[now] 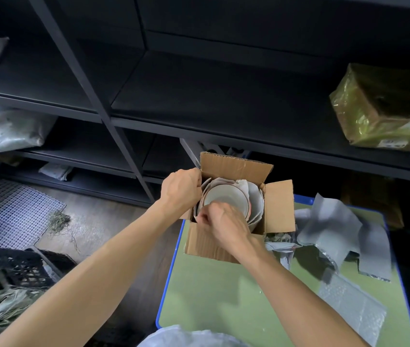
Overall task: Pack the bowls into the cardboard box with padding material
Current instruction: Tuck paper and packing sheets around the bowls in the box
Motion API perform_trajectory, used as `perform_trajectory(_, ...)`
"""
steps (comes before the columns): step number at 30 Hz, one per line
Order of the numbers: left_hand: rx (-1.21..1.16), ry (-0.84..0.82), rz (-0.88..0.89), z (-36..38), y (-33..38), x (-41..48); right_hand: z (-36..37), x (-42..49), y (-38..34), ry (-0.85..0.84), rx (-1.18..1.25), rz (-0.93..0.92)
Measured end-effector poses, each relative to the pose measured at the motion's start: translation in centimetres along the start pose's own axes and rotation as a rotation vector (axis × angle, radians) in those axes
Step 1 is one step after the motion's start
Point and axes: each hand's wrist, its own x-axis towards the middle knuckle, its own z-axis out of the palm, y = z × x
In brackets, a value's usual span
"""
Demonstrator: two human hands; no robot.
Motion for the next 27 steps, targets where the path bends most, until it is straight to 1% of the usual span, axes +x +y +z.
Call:
perform_trajectory(5,0.053,0.025,0.068,0.6,-0.2,0.5,-0.3,0.2,0.0,-0.035,-0.041,0.027)
perform_trajectory(11,0.032,0.031,0.089,0.6,-0.4,0.4,-0.8,-0.2,1.0,0.007,-0.078,0.03)
perform_trajectory(14,0.009,0.046,0.104,0.8,-0.4,0.2,-0.6,-0.2,1.0,0.012,-0.036,0.025)
perform_trajectory(21,-0.032,0.063,0.083,0.4,-0.4,0.4,-0.8,0.4,0.3,-0.04,-0.028,0.018)
perform_trajectory(24,0.001,0.085,0.092,0.5,-0.6,0.5,-0.9,0.7,0.1,-0.073,-0.027,0.027)
perform_trajectory(27,0.009,0.071,0.09,0.6,-0.5,0.2,-0.7,1.0,0.3,-0.09,0.0,0.027)
